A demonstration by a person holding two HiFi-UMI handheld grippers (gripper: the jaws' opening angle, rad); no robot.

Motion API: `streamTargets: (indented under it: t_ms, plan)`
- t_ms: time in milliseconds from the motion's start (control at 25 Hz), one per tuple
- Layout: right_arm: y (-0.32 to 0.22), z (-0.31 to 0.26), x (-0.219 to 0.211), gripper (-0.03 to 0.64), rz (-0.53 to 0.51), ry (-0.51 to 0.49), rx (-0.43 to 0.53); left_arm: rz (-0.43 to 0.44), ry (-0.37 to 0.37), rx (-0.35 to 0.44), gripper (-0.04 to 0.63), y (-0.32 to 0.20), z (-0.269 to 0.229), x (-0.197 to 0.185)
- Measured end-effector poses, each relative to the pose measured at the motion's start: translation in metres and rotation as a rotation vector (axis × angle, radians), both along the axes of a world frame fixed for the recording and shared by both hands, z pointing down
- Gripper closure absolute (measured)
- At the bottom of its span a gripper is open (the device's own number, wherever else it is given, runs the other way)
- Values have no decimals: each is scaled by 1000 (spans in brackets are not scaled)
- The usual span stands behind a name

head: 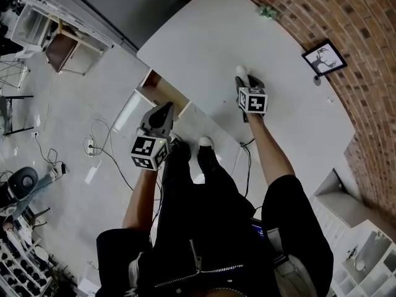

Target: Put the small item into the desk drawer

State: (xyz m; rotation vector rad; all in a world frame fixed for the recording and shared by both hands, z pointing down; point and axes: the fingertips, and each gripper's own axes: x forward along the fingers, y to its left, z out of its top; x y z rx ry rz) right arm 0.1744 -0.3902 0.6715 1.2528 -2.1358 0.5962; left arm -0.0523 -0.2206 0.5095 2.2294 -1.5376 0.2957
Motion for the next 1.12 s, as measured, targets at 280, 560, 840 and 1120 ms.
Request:
streamTargets:
  t_ms: [280,560,840,1120]
  plan:
    - [7,-62,-2,446,-44,-53,129,19,-2,55,574,-7,-18,11]
    - [32,-144,-4,446,-111,-104,259,24,-14,114,574,-11,-45,15]
    - [52,-214,8,446,-66,-196,331,51,-28,194,574,-21,-81,24]
    - [57,-247,12,446,-60,-199,400,61,-41,240,574,-26,-106,27]
